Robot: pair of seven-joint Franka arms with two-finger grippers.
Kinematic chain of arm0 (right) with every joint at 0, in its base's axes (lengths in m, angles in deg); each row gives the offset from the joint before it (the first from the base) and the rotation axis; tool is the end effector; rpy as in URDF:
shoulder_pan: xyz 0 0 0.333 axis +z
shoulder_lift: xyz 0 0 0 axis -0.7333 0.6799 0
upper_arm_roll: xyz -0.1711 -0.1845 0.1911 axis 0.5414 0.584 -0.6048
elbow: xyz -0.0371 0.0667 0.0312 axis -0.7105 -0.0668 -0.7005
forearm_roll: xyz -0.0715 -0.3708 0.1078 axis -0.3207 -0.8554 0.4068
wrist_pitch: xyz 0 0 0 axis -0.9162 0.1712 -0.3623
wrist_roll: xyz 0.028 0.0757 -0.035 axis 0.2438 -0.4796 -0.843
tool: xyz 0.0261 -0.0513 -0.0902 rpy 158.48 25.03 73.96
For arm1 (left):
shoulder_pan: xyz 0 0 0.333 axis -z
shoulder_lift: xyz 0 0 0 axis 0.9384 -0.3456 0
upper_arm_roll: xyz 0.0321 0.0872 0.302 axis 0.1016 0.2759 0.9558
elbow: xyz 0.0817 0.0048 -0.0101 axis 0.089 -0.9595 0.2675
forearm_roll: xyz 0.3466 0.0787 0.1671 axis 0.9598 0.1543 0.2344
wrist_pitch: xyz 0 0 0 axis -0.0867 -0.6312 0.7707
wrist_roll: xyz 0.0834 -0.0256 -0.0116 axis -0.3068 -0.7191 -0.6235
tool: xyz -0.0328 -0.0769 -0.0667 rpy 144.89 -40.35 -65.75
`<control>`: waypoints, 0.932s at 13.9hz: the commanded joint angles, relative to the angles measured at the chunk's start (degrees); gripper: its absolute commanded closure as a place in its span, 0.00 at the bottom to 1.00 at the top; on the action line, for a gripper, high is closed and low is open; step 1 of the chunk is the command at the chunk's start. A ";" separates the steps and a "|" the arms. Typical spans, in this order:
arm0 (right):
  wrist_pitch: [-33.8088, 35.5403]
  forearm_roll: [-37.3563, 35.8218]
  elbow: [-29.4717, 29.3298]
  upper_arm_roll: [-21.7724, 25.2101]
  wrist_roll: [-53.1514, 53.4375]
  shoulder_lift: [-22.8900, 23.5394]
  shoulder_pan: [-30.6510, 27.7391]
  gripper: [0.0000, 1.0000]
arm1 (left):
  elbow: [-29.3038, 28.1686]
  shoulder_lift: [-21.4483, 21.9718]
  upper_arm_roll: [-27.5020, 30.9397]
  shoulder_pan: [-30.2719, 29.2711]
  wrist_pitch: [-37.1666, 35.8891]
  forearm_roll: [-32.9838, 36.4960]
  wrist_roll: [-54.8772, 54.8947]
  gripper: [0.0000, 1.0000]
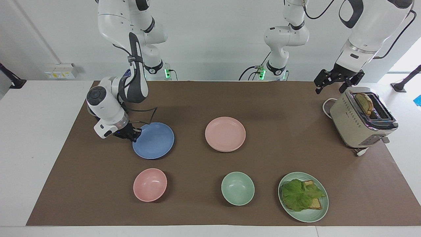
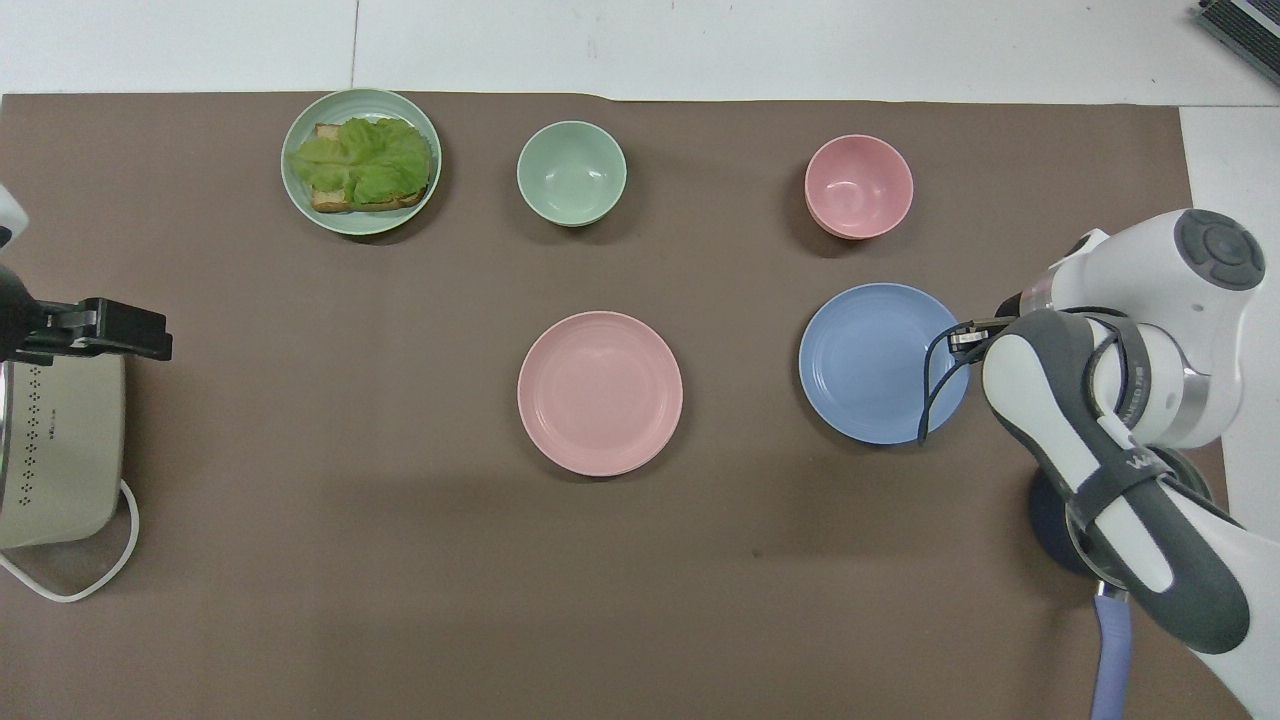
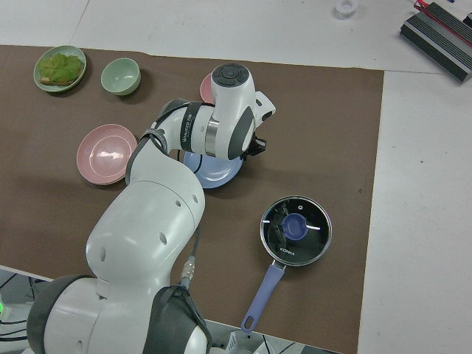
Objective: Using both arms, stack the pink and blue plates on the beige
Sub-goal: 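Grasp the blue plate rim and slide it toward the pink plate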
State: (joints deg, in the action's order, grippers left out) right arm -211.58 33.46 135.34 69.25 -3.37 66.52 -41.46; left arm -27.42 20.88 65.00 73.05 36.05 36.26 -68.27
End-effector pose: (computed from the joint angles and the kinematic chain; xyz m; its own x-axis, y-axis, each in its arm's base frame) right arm 0.5955 -0.0121 0.3509 0.9978 0.0367 -0.0543 0.0328 -0.9969 -0.0718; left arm 0.5358 -0.0355 0.6143 0.9998 -0.0181 0.0049 -0.0181 -0.9998 0.0036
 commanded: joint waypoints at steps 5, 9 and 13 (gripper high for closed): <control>8.73 3.86 -4.92 -3.59 -2.47 -7.14 -0.34 1.00 | 0.53 -0.01 -0.31 -0.55 -0.81 1.01 0.25 0.00; 9.44 5.37 -6.33 -7.46 4.11 -6.97 0.36 1.00 | 0.53 -0.01 -0.31 -0.55 -0.81 1.01 0.25 0.00; 7.26 5.37 -6.24 -8.00 12.63 -6.97 6.93 1.00 | 0.53 -0.01 -0.31 -0.55 -0.81 1.01 0.25 0.00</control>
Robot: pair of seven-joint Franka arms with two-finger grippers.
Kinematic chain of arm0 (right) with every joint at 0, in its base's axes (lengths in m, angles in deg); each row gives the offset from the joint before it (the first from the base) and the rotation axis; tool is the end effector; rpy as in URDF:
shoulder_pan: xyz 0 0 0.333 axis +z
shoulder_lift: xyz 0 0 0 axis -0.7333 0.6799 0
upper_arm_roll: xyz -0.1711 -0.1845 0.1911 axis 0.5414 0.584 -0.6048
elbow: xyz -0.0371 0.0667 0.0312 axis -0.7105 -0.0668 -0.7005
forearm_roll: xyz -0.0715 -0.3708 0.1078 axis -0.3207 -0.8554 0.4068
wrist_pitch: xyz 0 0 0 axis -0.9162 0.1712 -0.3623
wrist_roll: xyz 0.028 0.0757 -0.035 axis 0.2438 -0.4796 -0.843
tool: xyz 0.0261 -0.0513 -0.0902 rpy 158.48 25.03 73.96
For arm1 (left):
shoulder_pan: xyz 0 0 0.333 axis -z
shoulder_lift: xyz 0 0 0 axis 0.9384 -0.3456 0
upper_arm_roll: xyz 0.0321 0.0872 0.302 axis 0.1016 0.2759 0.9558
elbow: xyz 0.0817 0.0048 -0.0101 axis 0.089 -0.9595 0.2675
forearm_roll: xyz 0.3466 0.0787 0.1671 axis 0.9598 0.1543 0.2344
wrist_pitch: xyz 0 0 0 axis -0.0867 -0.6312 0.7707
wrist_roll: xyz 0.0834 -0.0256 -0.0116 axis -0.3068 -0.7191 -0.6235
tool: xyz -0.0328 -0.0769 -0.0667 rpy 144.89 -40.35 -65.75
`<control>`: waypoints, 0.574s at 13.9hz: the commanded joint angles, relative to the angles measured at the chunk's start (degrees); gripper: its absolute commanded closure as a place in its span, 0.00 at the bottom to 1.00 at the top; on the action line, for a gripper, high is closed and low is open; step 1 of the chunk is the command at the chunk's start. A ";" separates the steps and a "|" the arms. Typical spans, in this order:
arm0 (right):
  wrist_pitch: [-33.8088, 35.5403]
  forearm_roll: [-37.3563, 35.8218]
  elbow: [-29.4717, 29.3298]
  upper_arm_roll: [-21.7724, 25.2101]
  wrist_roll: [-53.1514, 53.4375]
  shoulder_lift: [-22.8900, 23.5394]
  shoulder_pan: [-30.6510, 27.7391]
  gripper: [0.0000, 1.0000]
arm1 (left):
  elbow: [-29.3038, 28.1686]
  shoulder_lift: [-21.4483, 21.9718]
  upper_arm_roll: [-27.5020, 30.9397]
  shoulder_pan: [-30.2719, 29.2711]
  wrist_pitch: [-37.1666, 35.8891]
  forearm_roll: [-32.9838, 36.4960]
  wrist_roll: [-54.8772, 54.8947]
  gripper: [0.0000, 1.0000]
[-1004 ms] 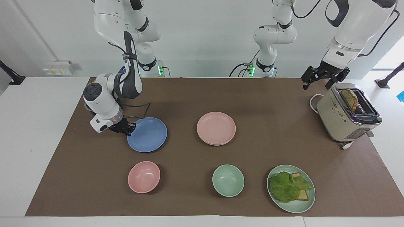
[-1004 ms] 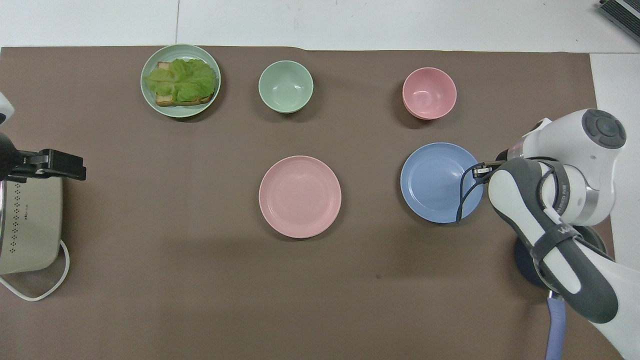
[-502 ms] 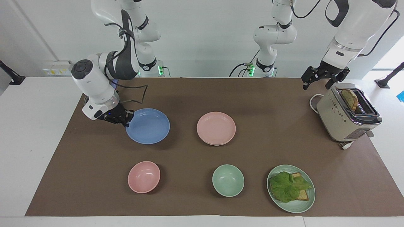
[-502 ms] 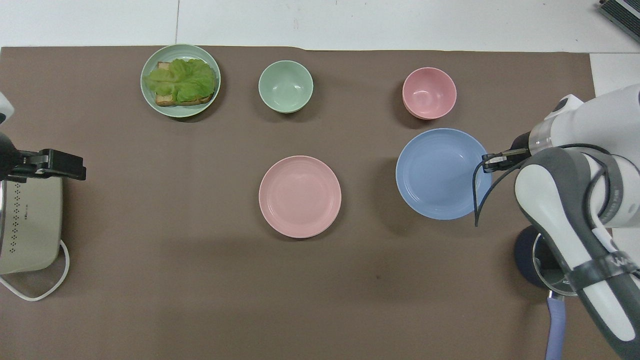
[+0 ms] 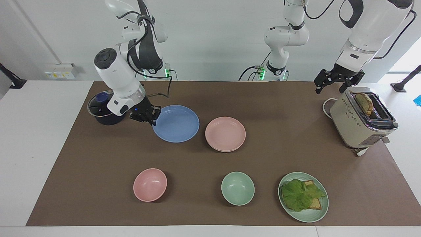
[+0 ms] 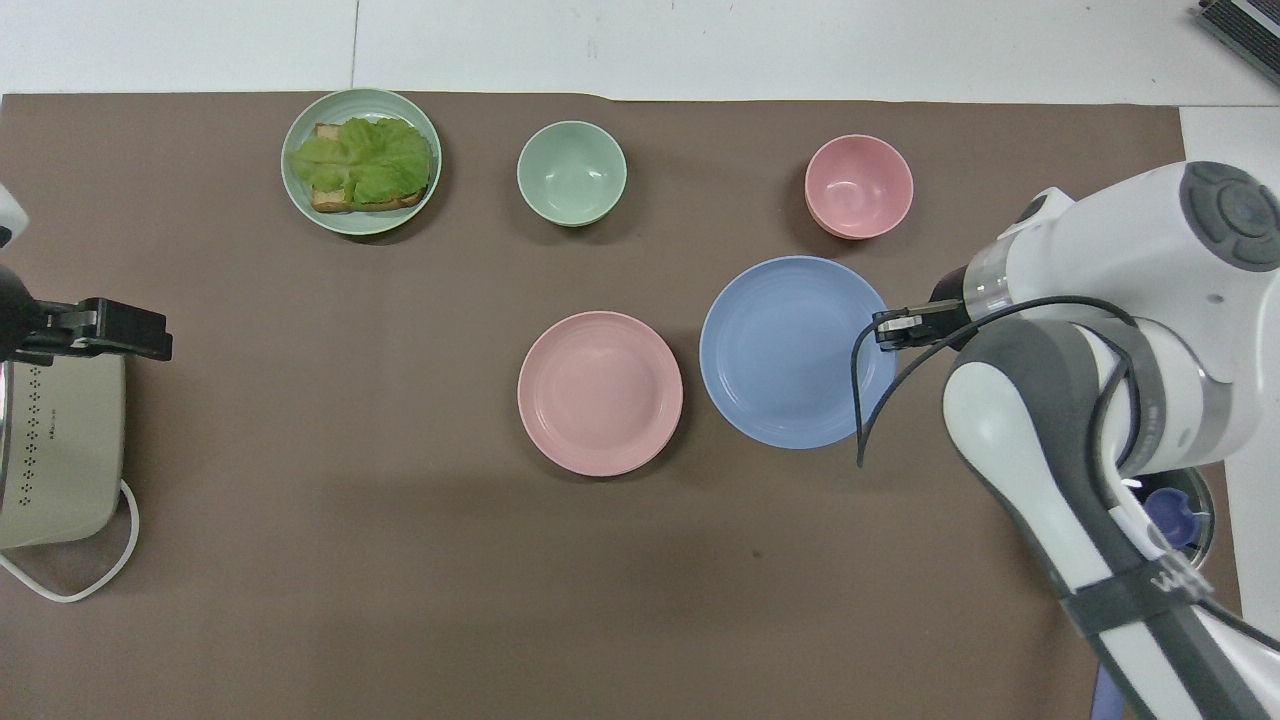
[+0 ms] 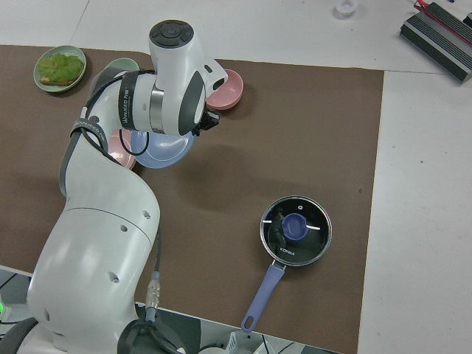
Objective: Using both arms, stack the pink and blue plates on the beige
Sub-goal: 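Grasp the blue plate rim and slide it toward the pink plate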
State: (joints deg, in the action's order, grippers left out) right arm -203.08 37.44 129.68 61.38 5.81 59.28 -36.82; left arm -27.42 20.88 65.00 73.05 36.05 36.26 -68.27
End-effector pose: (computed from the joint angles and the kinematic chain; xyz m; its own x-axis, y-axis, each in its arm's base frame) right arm 0.5809 0.1203 0.4587 0.9967 0.0814 0.0010 0.0804 -0.9818 -0.1720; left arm 0.5358 -0.0355 0.6143 0.9998 -0.0181 0.0049 -0.0181 -0.9998 0.0036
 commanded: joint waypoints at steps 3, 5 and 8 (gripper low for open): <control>-4.58 1.48 -0.49 -0.21 9.34 2.28 7.39 1.00 | 0.53 -0.01 -0.31 -0.55 -0.81 1.01 0.25 0.00; -8.45 1.48 -0.58 -0.21 13.29 4.30 11.00 1.00 | 0.53 -0.01 -0.31 -0.55 -0.81 1.01 0.25 0.00; -12.93 2.35 -0.50 -0.22 16.47 7.03 14.34 1.00 | 0.53 -0.01 -0.31 -0.55 -0.81 1.01 0.25 0.00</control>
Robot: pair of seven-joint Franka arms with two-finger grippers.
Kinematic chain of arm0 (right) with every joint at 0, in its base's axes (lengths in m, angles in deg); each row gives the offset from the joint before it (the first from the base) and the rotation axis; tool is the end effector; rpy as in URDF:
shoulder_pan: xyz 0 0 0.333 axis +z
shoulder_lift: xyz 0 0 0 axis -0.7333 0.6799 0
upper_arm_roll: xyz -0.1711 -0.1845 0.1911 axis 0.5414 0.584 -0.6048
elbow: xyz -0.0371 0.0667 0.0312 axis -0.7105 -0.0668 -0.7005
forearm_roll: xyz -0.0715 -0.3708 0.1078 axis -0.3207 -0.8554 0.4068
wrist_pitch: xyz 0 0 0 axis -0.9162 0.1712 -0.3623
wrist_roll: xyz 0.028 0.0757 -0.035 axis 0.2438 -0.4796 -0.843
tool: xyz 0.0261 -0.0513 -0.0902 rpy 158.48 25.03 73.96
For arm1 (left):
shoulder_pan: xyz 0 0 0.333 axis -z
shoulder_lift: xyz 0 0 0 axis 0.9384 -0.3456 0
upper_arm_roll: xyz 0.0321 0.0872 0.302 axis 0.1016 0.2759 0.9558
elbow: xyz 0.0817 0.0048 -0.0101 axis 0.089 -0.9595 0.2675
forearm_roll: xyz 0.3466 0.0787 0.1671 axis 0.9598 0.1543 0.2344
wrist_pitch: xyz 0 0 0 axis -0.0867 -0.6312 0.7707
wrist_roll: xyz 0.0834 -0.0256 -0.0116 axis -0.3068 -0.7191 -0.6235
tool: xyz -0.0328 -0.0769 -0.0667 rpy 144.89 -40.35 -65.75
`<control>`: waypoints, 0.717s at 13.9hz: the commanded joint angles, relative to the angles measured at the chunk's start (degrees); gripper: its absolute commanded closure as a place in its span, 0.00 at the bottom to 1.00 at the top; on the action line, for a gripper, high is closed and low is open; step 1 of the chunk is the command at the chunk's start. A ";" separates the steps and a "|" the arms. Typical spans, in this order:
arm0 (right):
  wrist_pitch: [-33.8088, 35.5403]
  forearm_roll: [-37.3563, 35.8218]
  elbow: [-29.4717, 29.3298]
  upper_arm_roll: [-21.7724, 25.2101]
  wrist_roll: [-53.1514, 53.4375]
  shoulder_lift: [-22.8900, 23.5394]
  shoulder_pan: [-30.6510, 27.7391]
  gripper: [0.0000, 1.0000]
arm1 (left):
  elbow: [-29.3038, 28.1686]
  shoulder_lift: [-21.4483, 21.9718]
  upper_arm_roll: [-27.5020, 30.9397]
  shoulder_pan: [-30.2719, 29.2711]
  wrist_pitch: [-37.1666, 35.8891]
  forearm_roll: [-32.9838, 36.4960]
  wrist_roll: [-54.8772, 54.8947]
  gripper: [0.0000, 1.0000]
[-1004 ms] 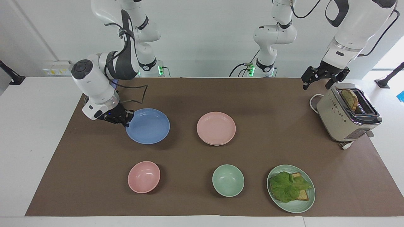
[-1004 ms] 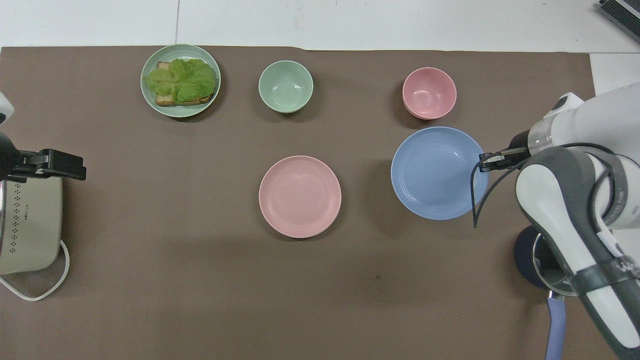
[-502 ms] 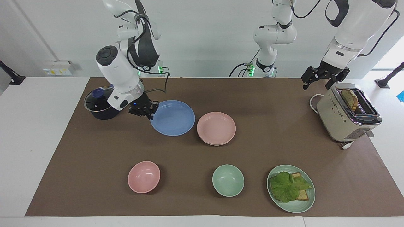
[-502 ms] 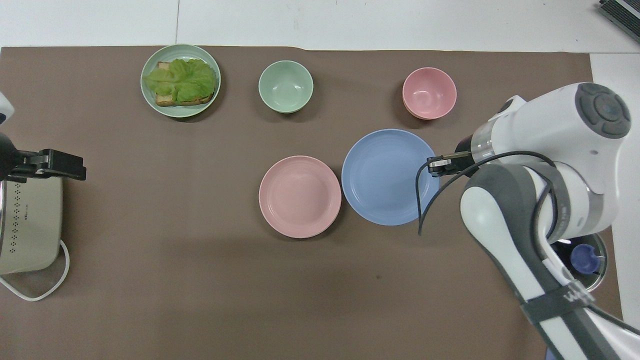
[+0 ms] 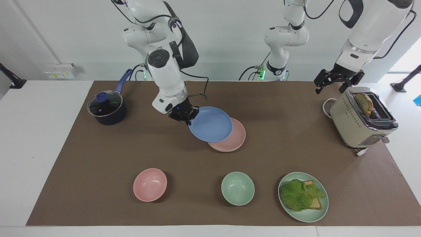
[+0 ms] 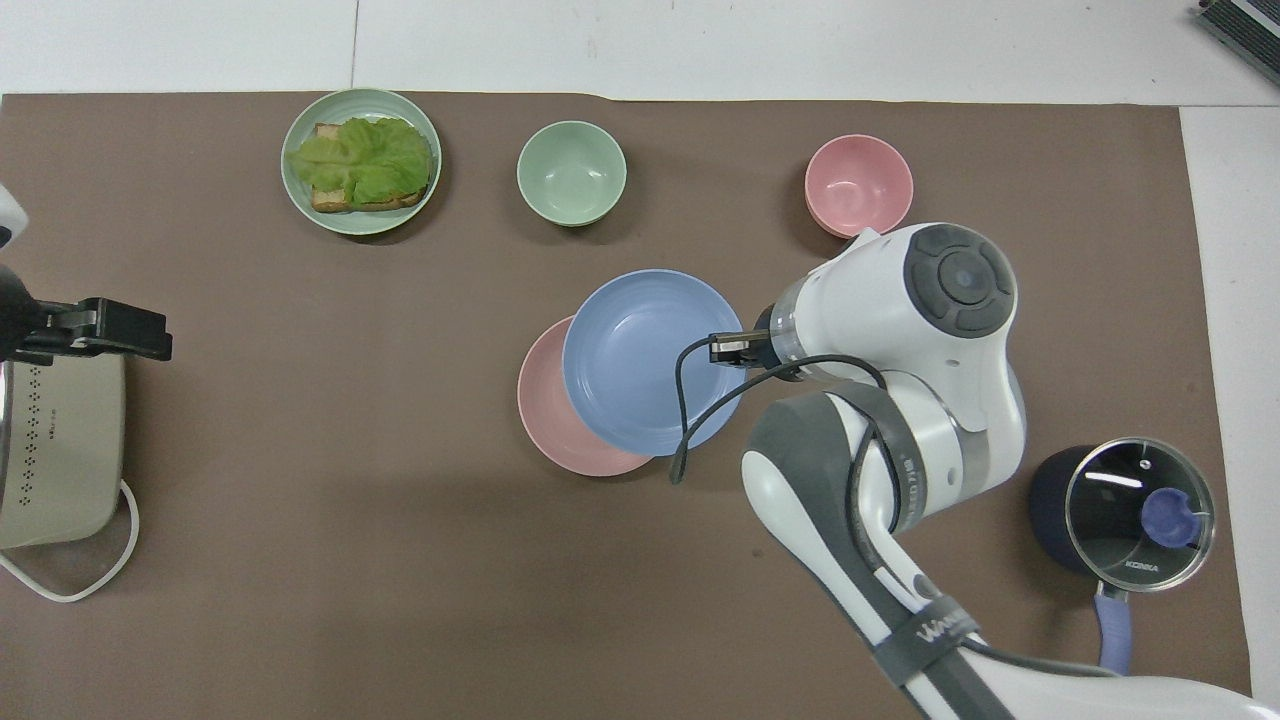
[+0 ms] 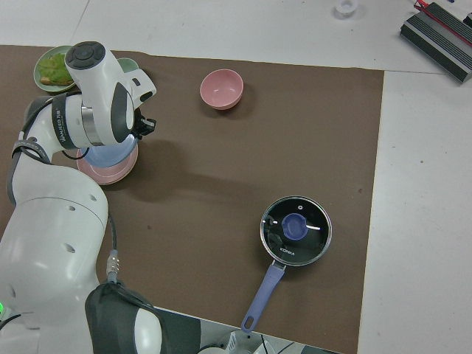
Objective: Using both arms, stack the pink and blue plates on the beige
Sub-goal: 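Grasp the blue plate rim and slide it toward the pink plate, then settle the blue plate onto the pink plate with the right gripper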
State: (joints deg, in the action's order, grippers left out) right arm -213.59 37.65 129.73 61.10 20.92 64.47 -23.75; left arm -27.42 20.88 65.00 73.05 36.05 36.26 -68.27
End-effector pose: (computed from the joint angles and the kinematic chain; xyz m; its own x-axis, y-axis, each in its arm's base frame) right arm 0.5648 0.2584 0.4202 0.9989 0.0216 0.0423 0.0293 -0.9815 -0.1892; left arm 0.5358 -0.0355 0.6143 0.9998 -0.0181 0.0049 -0.0181 -0.9998 0.0036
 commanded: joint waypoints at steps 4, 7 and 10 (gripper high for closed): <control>-6.12 2.15 0.24 0.06 1.64 4.48 3.46 1.00 | 0.53 -0.01 -0.31 -0.55 -0.81 1.01 0.25 0.00; -6.48 2.15 1.91 0.06 0.94 4.31 3.74 1.00 | 0.53 -0.01 -0.31 -0.55 -0.81 1.01 0.25 0.00; -7.00 2.15 3.23 0.06 1.38 4.66 4.26 1.00 | 0.53 -0.01 -0.31 -0.55 -0.81 1.01 0.25 0.00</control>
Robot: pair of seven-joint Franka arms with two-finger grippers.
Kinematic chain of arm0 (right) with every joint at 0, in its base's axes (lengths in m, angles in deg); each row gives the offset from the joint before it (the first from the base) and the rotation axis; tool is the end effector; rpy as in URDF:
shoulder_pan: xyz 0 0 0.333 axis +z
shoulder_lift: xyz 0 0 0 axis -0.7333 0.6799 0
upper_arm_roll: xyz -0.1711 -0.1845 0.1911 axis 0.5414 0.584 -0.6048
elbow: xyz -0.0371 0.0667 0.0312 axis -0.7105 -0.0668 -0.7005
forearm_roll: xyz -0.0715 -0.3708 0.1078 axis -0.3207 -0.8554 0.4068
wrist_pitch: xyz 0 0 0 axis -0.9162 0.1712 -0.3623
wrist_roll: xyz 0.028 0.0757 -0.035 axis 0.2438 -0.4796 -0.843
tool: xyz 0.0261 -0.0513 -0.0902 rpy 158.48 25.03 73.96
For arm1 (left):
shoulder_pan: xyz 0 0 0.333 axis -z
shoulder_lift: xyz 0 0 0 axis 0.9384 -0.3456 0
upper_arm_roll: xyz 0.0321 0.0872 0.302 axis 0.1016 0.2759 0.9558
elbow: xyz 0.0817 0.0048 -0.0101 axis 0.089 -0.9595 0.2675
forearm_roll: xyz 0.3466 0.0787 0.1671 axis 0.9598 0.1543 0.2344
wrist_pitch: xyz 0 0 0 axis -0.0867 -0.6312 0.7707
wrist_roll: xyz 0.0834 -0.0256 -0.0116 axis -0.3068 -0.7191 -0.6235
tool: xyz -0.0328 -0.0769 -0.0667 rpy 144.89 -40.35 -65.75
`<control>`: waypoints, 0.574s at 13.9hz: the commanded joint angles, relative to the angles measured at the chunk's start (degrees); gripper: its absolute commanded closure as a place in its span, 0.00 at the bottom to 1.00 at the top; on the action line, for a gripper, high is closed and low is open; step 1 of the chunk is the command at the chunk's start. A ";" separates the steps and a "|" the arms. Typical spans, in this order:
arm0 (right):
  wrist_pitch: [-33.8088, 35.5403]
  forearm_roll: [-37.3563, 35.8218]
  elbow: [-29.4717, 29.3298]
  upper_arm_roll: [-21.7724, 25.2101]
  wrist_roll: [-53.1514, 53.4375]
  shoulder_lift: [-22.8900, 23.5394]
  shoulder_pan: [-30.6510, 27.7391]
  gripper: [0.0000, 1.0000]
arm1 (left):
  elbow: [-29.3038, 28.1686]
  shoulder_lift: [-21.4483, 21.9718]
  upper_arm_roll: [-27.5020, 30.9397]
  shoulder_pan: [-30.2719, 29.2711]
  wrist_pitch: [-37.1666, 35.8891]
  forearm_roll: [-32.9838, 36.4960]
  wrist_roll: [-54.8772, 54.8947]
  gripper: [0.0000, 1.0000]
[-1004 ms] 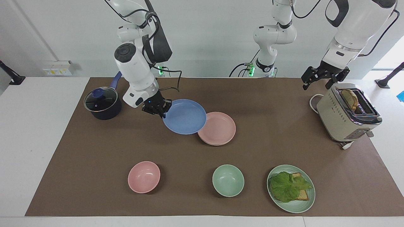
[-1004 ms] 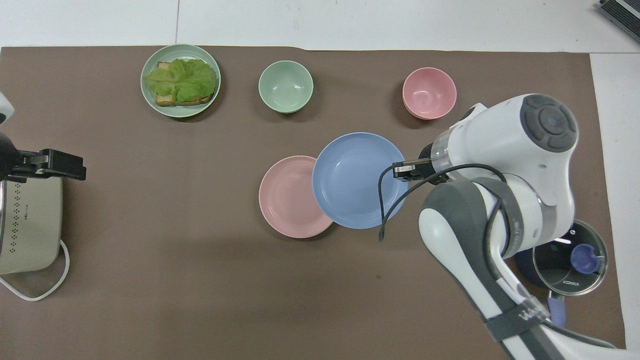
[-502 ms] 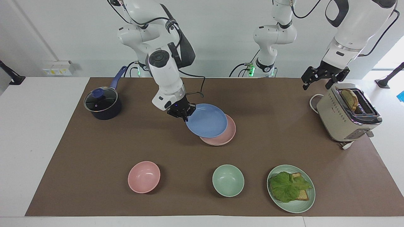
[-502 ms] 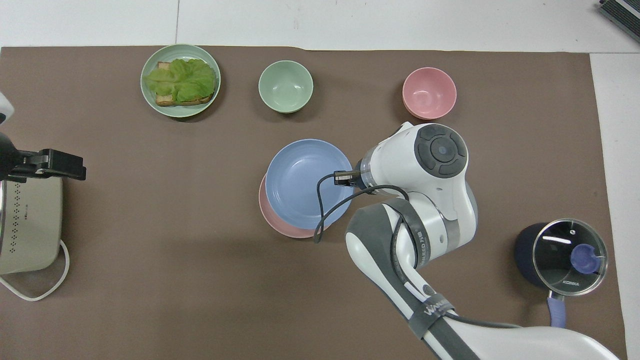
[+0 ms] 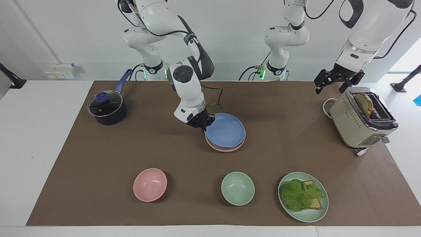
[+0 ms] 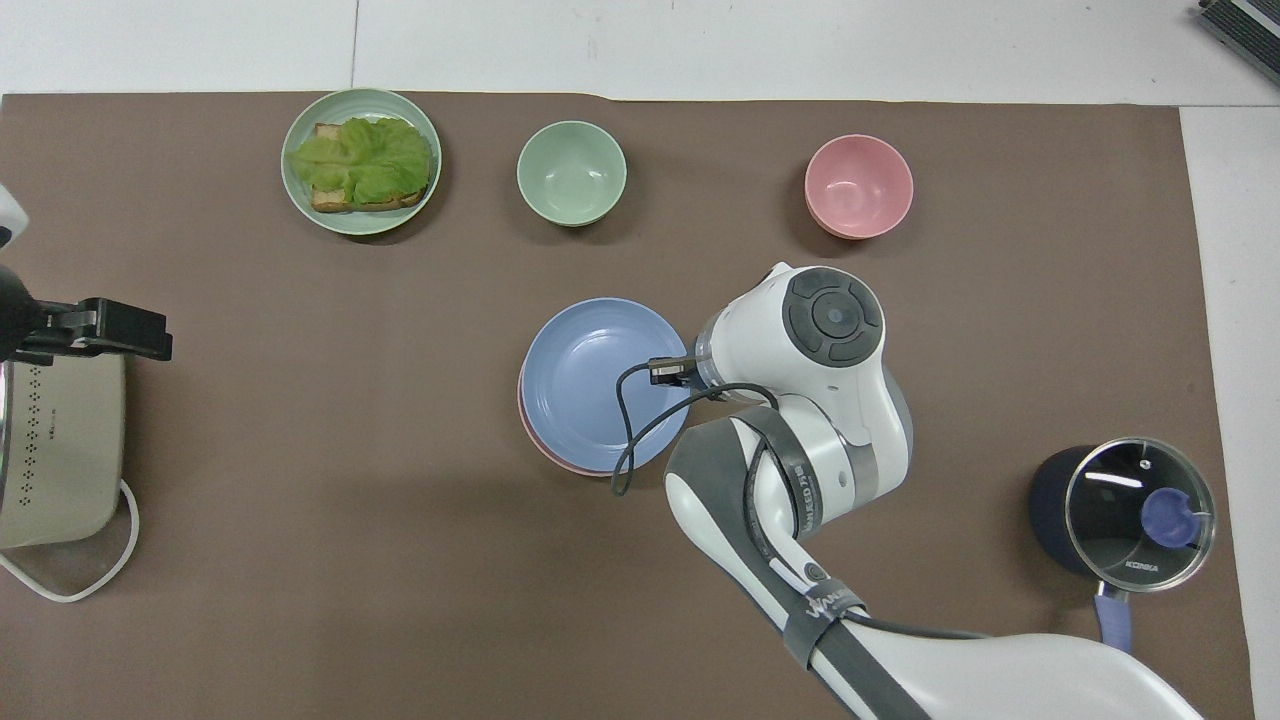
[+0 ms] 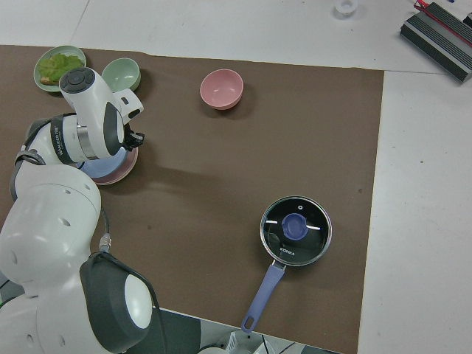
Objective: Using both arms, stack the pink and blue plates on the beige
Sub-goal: 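Settle the blue plate onto the pink plate with the right gripper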
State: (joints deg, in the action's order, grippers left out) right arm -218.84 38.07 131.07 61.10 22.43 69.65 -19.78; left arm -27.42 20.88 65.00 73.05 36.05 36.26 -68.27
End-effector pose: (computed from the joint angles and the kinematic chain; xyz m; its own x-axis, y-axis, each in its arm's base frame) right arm 0.5544 0.2991 0.3614 0.9988 0.0463 0.0165 0.0485 -0.9827 -0.1786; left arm 0.5358 -0.0355 0.6143 0.9998 -0.0181 0.0049 -0.0181 -0.9998 0.0036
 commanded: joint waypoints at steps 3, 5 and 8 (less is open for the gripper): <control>-4.04 1.82 2.51 0.06 -0.84 -0.34 0.30 1.00 | 0.53 -0.01 -0.31 -0.55 -0.81 1.01 0.25 0.00; -5.18 1.73 2.60 0.06 -0.32 0.80 0.48 1.00 | 0.53 -0.01 -0.31 -0.55 -0.81 1.01 0.25 0.00; -5.63 1.82 2.69 -0.12 -0.32 0.89 0.48 1.00 | 0.53 -0.01 -0.31 -0.55 -0.81 1.01 0.25 0.00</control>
State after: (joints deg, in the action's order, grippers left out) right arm -223.15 38.07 133.18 61.10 22.43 70.59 -19.52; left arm -27.42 20.88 65.00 73.05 36.05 36.26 -68.27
